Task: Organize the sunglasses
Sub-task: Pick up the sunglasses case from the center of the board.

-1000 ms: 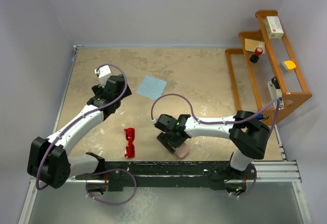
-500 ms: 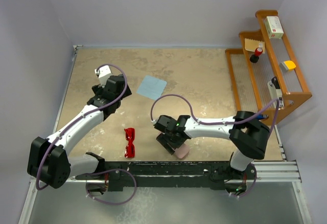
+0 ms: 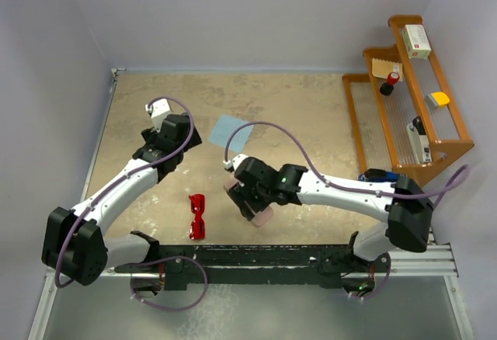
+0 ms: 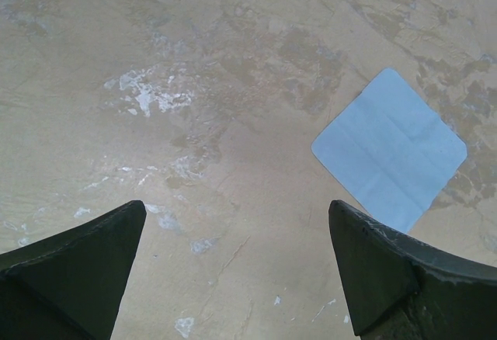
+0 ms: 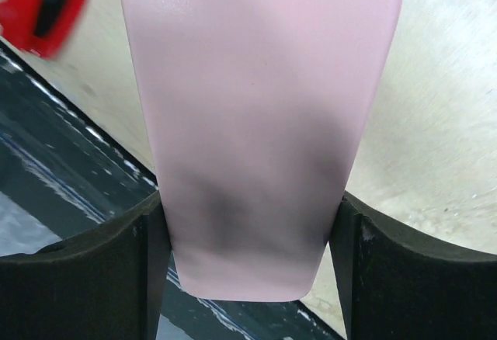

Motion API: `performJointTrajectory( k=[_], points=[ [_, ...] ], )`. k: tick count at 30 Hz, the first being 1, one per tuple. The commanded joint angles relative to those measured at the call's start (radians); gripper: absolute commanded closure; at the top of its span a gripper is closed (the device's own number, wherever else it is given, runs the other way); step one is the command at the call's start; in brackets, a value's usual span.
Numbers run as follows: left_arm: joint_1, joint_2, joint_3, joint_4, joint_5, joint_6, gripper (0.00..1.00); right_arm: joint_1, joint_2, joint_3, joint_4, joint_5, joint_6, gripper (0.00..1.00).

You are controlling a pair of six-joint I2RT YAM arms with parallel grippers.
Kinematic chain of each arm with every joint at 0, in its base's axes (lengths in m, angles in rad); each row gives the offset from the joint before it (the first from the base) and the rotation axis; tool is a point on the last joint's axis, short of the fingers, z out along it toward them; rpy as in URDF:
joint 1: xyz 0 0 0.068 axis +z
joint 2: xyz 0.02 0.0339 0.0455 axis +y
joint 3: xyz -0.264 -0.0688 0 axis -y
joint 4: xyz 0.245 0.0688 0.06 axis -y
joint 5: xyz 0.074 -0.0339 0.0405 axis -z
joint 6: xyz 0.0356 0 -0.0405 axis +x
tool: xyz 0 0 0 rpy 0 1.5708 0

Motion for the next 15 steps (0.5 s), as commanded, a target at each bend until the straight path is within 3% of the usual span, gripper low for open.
performJointTrajectory(
  k=[1, 8, 15],
  points=[
    [0.007, 0.014, 0.037, 0.058, 0.055, 0.005, 0.0, -0.065, -0.093, 0.085, 0.035, -0.017, -0.037, 1.0],
    [0.014, 0.016, 0.029, 0.138, 0.165, 0.016, 0.01, -0.311, -0.233, 0.064, 0.185, -0.222, -0.073, 1.0],
    [0.026, -0.049, 0.015, 0.258, 0.407, 0.036, 0.01, -0.458, -0.185, 0.151, 0.223, -0.441, -0.101, 1.0]
  ],
)
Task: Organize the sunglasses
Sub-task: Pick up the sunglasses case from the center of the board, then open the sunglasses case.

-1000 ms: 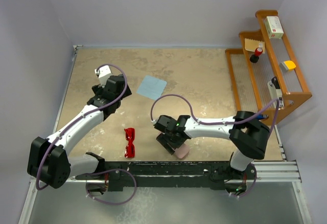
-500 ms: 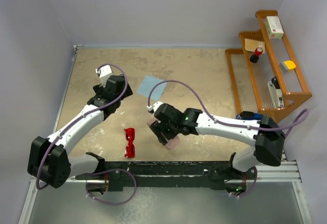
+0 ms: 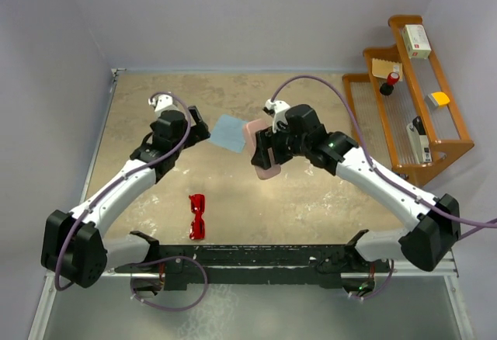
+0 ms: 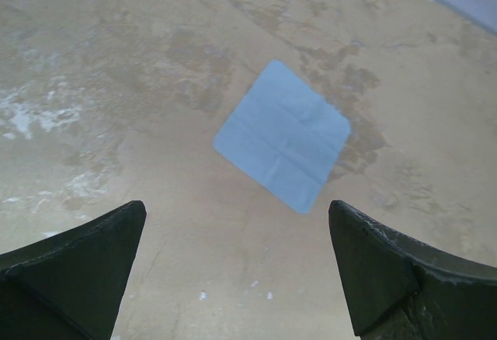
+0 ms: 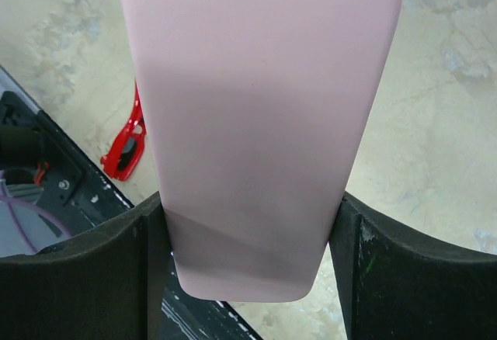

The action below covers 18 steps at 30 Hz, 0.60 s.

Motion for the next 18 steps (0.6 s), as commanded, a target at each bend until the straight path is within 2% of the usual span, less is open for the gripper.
performJointTrajectory(
  k=[1, 10, 13, 14, 16, 18],
  points=[
    [0.012, -0.051, 0.017, 0.146, 0.217, 0.032, 0.02, -0.06, 0.027, 0.092, 0.095, -0.198, -0.027, 1.0],
    [0.029, -0.15, -0.053, 0.412, 0.506, -0.023, 0.03, -0.27, 0.069, 0.129, 0.285, -0.569, 0.069, 1.0],
    [0.037, -0.128, -0.059, 0.522, 0.627, -0.068, 0.03, -0.296, 0.1, 0.18, 0.29, -0.624, 0.074, 1.0],
    [0.039, -0.108, -0.056, 0.552, 0.66, -0.081, 0.05, -0.301, 0.106, 0.192, 0.291, -0.632, 0.074, 1.0],
    [0.042, -0.078, -0.05, 0.614, 0.715, -0.106, 0.17, -0.31, 0.116, 0.213, 0.294, -0.64, 0.077, 1.0],
    [0.045, -0.046, -0.04, 0.678, 0.768, -0.139, 0.17, -0.321, 0.128, 0.234, 0.295, -0.653, 0.078, 1.0]
  ],
)
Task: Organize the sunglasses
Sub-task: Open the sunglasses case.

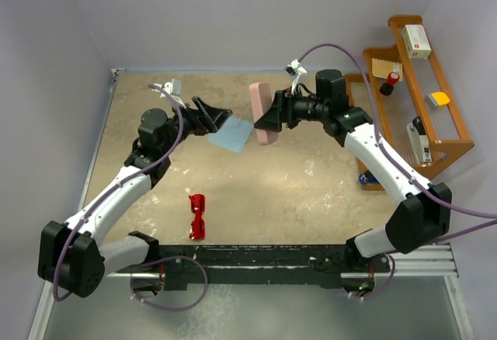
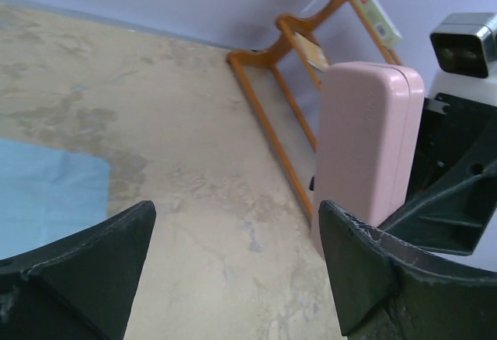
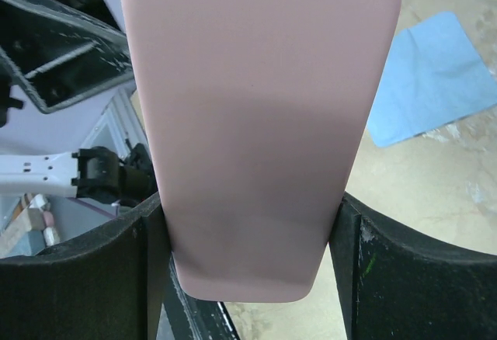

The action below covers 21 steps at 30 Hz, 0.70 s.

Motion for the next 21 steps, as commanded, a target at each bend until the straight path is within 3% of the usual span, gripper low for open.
performJointTrajectory(
  k=[1, 11, 15, 21],
  points=[
    [0.011, 0.062, 0.025, 0.228, 0.191, -0.087, 0.17, -0.015, 0.005, 0.098, 0.08, -0.129, 0.021, 1.0],
    [0.025, 0.138, 0.198, 0.189, 0.295, -0.095, 0.13, -0.022, 0.056, 0.125, 0.216, -0.182, 0.103, 1.0],
    [0.028, 0.096, 0.173, 0.262, 0.272, -0.112, 0.12, -0.024, 0.056, 0.104, 0.261, -0.218, 0.14, 1.0],
    [0.03, 0.106, 0.153, 0.34, 0.378, -0.132, 0.11, -0.021, 0.052, 0.128, 0.236, -0.2, 0.145, 1.0]
  ],
)
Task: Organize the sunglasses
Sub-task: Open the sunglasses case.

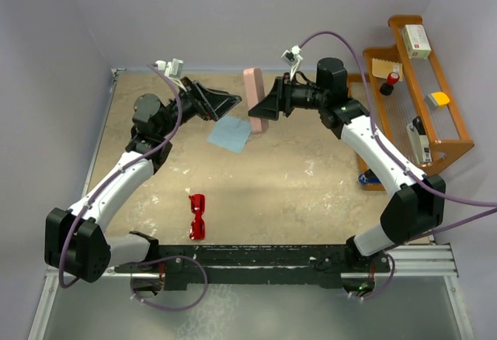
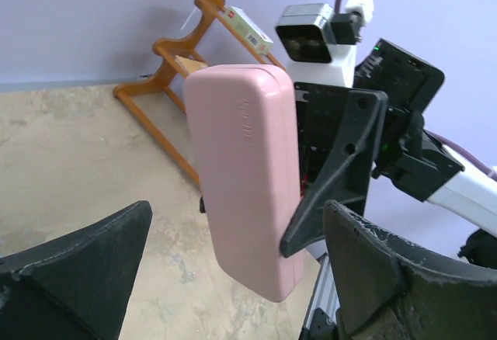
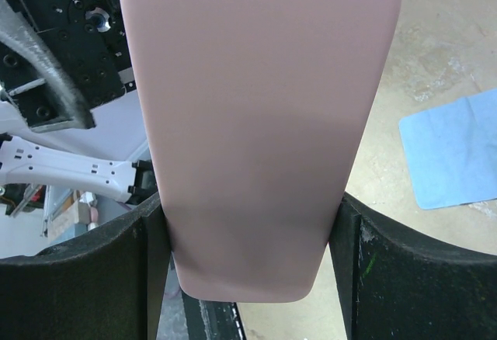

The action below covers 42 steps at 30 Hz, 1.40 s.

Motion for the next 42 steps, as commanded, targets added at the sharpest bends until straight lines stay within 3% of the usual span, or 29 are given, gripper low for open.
performJointTrajectory(
  k=[1, 8, 13, 26, 42],
  points=[
    [0.009, -0.009, 0.001, 0.117, 0.101, -0.028, 0.11, -0.002, -0.029, 0.04, 0.047, -0.025, 0.026, 1.0],
    [0.009, 0.028, -0.017, 0.308, 0.194, -0.143, 0.1, 0.0, -0.061, 0.09, -0.001, -0.062, 0.031, 1.0],
    [0.009, 0.085, -0.042, 0.508, 0.233, -0.265, 0.09, 0.0, -0.076, 0.084, 0.056, -0.128, 0.097, 1.0],
    [0.009, 0.152, 0.0, 0.582, 0.233, -0.303, 0.09, 0.014, -0.09, 0.045, 0.163, -0.188, 0.204, 1.0],
    [0.01, 0.187, 0.039, 0.763, 0.299, -0.447, 0.1, 0.089, -0.026, 0.131, 0.124, -0.222, 0.197, 1.0]
  ],
)
